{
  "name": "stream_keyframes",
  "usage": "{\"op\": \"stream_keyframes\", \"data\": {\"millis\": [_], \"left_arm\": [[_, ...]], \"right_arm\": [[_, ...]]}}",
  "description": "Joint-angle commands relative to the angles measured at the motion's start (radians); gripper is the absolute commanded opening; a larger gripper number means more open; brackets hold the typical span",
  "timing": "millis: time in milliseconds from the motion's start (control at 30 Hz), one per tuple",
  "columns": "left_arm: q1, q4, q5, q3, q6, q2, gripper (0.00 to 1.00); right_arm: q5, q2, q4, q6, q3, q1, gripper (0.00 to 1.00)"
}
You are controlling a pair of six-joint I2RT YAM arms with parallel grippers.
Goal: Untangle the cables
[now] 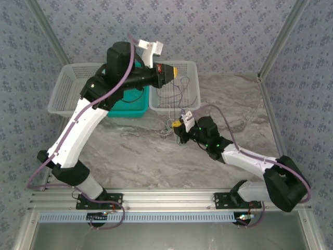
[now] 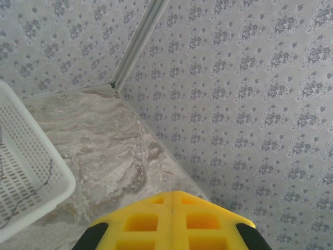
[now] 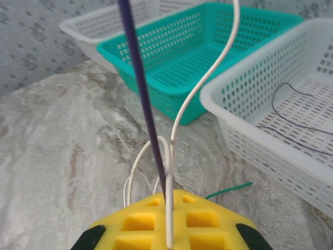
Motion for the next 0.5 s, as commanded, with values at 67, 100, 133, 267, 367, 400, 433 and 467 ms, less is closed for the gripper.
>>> {"op": "stream_keyframes", "data": {"millis": [67, 100, 133, 267, 367, 400, 433, 467], "left_arm": [[0.052, 0.138, -0.006, 0.343, 0.036, 0.012, 0.00], [0.069, 0.136, -0.006, 0.386, 0.023, 0.022, 0.00], [0.082, 0.133, -0.006, 0.424, 0.013, 0.032, 0.00], [0.105, 0.090, -0.008, 0.471, 0.023, 0.045, 0.00], [0.103, 0.064, 0.023, 0.444, 0.009, 0.052, 0.00], [0.099, 0.062, 0.037, 0.432, 0.002, 0.055, 0.00], [0.091, 0.058, 0.044, 0.423, 0.003, 0.058, 0.00], [0.083, 0.052, 0.046, 0.421, 0.010, 0.060, 0.00]], "right_arm": [[0.031, -0.028, -0.234, 0.033, -0.175, 0.024, 0.15], [0.052, -0.040, -0.224, 0.047, -0.201, 0.024, 0.16], [0.073, -0.048, -0.216, 0.057, -0.223, 0.024, 0.16], [0.109, -0.052, -0.198, 0.083, -0.270, 0.024, 0.15], [0.094, -0.081, -0.198, 0.101, -0.280, 0.026, 0.14], [0.088, -0.103, -0.207, 0.106, -0.277, 0.025, 0.15], [0.081, -0.138, -0.226, 0.105, -0.267, 0.026, 0.17], [0.078, -0.173, -0.247, 0.104, -0.257, 0.026, 0.22]]}}
